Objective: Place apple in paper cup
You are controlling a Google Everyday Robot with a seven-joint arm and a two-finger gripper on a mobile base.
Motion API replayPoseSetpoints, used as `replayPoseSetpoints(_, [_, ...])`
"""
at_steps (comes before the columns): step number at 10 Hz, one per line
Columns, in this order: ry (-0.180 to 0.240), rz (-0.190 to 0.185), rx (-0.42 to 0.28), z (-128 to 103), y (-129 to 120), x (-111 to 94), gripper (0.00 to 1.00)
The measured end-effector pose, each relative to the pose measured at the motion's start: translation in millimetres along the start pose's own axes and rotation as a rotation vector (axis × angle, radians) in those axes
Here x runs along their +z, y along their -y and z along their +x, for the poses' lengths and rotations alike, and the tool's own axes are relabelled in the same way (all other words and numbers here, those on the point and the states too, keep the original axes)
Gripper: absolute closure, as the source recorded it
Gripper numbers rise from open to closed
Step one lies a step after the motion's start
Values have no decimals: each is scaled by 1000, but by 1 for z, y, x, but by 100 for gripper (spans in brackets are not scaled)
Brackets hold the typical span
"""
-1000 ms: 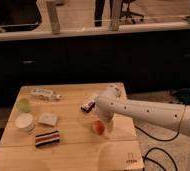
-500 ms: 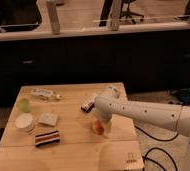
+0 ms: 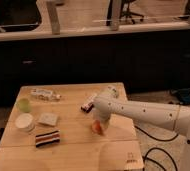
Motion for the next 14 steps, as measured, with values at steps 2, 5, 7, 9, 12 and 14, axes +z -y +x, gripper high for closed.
replayPoseSetpoints(2, [-2, -6, -10, -2, 2, -1, 63])
replayPoseSetpoints(5, [-13, -8, -29, -3, 10, -25, 92])
replayPoseSetpoints(7, [-19, -11, -38, -3, 13, -34, 98])
replayPoseSetpoints(9, [-27, -13, -53, -5, 19, -36, 98])
replayPoseSetpoints(12, [-42, -21, -82, -10, 33, -62, 98])
replayPoseSetpoints(14, [-48, -28, -98, -14, 38, -67, 93])
